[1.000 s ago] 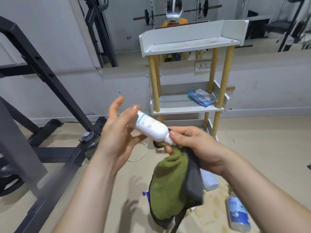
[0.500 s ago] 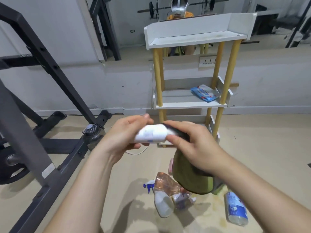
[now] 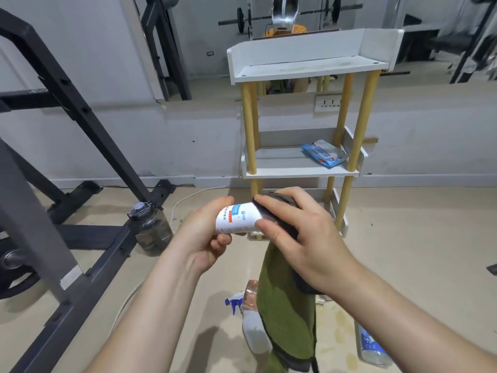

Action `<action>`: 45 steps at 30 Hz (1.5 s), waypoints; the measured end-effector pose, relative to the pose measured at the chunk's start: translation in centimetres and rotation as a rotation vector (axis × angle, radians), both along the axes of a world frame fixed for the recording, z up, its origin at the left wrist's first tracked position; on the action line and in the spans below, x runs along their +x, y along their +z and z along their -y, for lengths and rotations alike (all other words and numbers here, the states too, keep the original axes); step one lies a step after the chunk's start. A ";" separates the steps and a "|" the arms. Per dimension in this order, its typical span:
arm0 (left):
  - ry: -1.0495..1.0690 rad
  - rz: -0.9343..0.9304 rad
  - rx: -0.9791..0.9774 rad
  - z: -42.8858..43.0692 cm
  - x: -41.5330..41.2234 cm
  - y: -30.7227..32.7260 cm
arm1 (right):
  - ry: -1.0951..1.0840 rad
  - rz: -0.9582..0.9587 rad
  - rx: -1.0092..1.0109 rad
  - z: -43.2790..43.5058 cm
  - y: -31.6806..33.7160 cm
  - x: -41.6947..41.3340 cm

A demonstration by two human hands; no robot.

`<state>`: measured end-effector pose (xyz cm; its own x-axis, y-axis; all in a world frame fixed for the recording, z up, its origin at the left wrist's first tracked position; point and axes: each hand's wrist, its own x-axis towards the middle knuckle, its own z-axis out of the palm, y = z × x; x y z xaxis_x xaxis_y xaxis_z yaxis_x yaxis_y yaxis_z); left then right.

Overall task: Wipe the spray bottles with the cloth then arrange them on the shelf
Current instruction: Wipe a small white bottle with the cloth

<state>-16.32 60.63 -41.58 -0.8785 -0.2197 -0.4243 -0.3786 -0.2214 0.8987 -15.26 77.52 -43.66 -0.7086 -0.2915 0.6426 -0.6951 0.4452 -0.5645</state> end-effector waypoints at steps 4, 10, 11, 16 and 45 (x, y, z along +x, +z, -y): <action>0.176 -0.130 -0.079 -0.9 0.0 0.0 | 0.139 0.605 -0.500 0.2 1.1 -0.5; 0.190 -0.175 -0.096 -1.2 0.3 0.7 | 0.059 0.470 -0.018 -1.7 2.2 -1.5; 0.177 -0.174 -0.100 -1.1 0.4 0.8 | 0.029 0.398 0.019 -1.5 2.3 -1.7; 0.152 -0.336 -0.211 -0.2 0.5 1.1 | 0.090 0.380 0.058 -1.6 1.8 -2.4; 0.041 -0.963 -0.890 -2.3 1.5 -0.8 | -0.202 0.602 -0.410 -1.2 0.5 -3.1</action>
<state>-14.79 62.95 -42.35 -0.7318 -0.1310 0.6688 0.4857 0.5881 0.6467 -18.35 78.72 -43.16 -0.9858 0.0605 0.1568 -0.1415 0.2044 -0.9686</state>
